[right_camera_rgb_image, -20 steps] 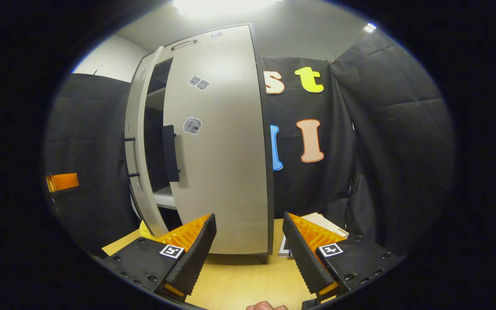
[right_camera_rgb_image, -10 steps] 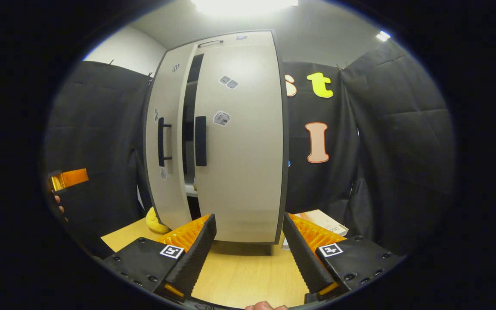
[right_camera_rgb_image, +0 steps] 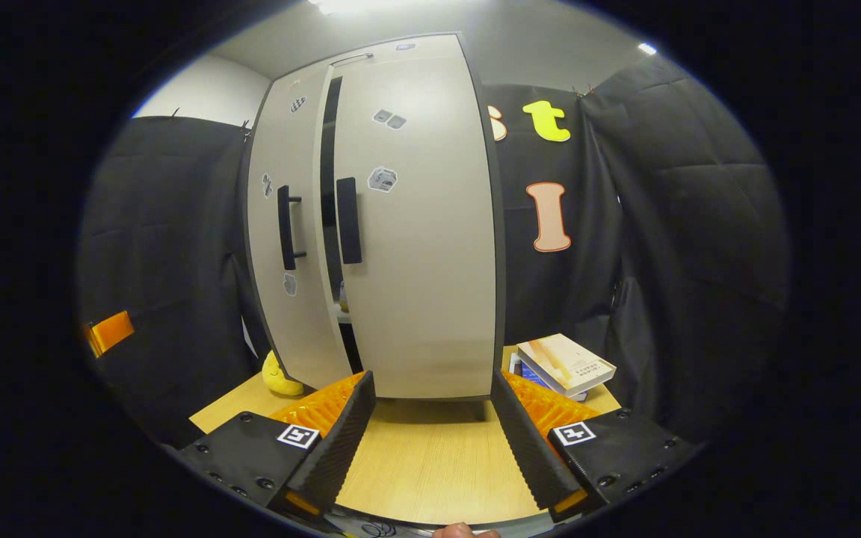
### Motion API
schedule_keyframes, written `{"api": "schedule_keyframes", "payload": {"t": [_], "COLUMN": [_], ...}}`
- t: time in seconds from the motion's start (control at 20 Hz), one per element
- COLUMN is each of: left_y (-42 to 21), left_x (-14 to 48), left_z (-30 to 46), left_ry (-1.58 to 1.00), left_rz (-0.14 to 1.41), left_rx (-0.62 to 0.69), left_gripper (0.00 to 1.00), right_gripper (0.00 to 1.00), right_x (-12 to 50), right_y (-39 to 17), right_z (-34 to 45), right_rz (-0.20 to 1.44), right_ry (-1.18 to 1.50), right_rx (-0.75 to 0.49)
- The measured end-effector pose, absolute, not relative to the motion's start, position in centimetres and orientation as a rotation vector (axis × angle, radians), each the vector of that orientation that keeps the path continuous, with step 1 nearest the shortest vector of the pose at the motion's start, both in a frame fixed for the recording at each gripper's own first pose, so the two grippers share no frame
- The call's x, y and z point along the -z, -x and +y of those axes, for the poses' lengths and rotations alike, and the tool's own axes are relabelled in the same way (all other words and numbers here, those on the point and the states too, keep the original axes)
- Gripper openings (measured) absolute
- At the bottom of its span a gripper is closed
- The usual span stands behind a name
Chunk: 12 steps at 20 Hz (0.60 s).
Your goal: Grab one shoe with the right hand and put it into the shoe cabinet, grab the other shoe with the left hand and put it into the shoe cabinet; then close the right door with the right hand and the left door with the left hand.
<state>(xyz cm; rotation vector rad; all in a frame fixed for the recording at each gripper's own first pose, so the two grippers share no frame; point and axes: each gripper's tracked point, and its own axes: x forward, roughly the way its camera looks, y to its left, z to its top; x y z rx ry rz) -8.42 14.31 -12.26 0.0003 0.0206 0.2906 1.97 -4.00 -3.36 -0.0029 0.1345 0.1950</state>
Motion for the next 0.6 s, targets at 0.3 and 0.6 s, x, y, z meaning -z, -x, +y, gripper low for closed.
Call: {"api": "schedule_keyframes", "payload": {"t": [0.3,0.6], "left_y": [9.3,9.8], "left_x": [13.6,14.5], "left_z": [14.9,16.2], "left_ry": [0.077,0.003], "left_rz": [0.051,0.082], "left_rx": [-0.351,-0.381], "left_gripper": [0.95,0.95], "right_gripper": [0.98,0.98], "right_x": [2.1,2.9], "right_y": [-1.6,-1.4], "right_z": [-2.1,-1.8], "right_rz": [0.064,0.083], "right_ry": [0.067,0.109], "right_rx": [-0.260,-0.290]}}
